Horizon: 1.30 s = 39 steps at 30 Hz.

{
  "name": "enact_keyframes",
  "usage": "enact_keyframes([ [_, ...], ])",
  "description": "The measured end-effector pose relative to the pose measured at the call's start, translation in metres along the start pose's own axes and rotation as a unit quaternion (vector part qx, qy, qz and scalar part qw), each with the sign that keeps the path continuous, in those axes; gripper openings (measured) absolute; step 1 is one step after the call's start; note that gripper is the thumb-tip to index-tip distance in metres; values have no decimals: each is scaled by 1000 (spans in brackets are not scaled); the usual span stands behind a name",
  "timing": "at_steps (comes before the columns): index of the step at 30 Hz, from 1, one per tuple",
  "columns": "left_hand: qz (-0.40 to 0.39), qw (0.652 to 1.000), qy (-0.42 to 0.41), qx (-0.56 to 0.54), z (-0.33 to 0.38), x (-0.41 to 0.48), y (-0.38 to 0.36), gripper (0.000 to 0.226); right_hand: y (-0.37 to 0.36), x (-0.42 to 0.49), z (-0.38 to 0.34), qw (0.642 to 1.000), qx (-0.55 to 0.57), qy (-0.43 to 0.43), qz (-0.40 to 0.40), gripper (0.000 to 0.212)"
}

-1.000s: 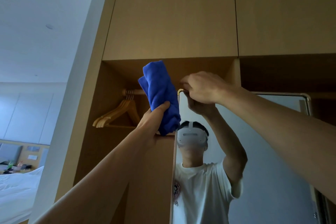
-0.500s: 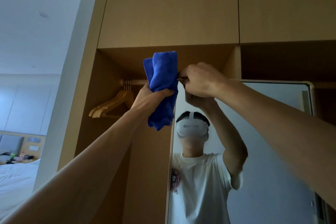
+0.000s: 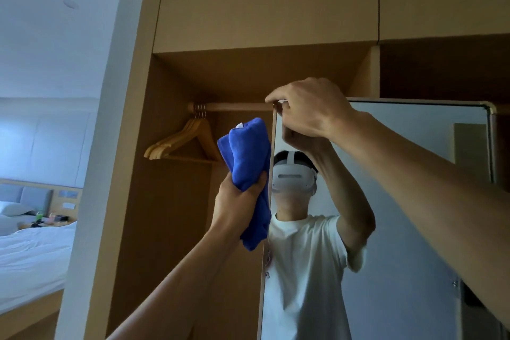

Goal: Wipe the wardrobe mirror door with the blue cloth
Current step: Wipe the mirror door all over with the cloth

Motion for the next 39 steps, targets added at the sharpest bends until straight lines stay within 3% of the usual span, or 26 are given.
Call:
enact_keyframes([
  [7,30,997,-40,55,55,20,-1,38,-5,-5,-8,1000,-19,-23,-2,32],
  [13,-26,990,-108,92,51,4,-12,36,-3,-1,1,999,-14,-20,-21,38],
  [16,-62,990,-75,106,25,-5,-10,31,2,-1,4,999,13,-23,-23,45],
  [19,-105,986,-9,129,-4,-25,-8,42,-1,-6,4,999,20,-31,-24,45],
  [23,-85,986,-26,139,2,-32,-7,45,-6,-11,-2,999,16,-29,-19,46],
  [26,-76,985,-40,150,31,-7,-9,59,-7,-8,-5,999,14,-22,-19,46],
  [29,-53,981,-44,180,61,17,-12,89,-6,-6,-3,1000,4,-24,-15,42],
  [33,-45,980,-68,181,56,8,-16,62,-3,-3,2,999,-7,-25,-30,39],
  [39,-48,968,-54,239,-18,-38,-15,38,-5,-3,4,999,-16,-27,-32,43],
])
Point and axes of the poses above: each hand's wrist, its own x-axis towards the middle knuckle, its own y-axis out of the back of the hand, z = x × y, the point moved 2 cm from there along x, towards the middle knuckle, and after that the axes turned 4 degrees about -z, right-handed, at the moved point
